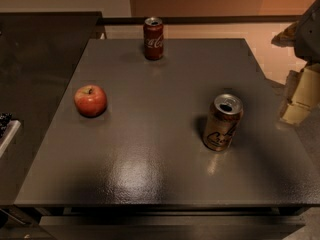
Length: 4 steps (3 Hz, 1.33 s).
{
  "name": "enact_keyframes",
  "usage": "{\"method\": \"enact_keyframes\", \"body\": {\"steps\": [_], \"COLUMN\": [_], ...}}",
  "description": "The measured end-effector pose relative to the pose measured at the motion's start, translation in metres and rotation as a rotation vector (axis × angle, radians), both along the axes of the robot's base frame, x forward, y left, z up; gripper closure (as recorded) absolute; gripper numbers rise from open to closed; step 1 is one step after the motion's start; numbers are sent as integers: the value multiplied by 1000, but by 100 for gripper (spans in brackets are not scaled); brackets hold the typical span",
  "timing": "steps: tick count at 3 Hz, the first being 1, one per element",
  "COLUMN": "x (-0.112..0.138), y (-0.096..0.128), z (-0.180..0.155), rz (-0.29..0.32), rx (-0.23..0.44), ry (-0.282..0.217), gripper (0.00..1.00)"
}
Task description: Move orange can near coke can
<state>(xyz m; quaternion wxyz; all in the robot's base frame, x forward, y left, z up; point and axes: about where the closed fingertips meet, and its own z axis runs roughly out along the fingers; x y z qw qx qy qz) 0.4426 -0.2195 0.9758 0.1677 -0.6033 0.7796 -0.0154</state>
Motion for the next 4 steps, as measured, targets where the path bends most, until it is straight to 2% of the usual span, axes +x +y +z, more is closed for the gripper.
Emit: {"method": "enact_keyframes", "body": {"steps": [1,2,3,4], "x": [8,9,3,-4], "y": [-5,2,13,26], "z": [-12,-29,-39,-48], "rz": [1,8,-3,-35], "rx": [93,227,335,422], "ry": [23,50,49,23], "gripper": [0,0,0,0]}}
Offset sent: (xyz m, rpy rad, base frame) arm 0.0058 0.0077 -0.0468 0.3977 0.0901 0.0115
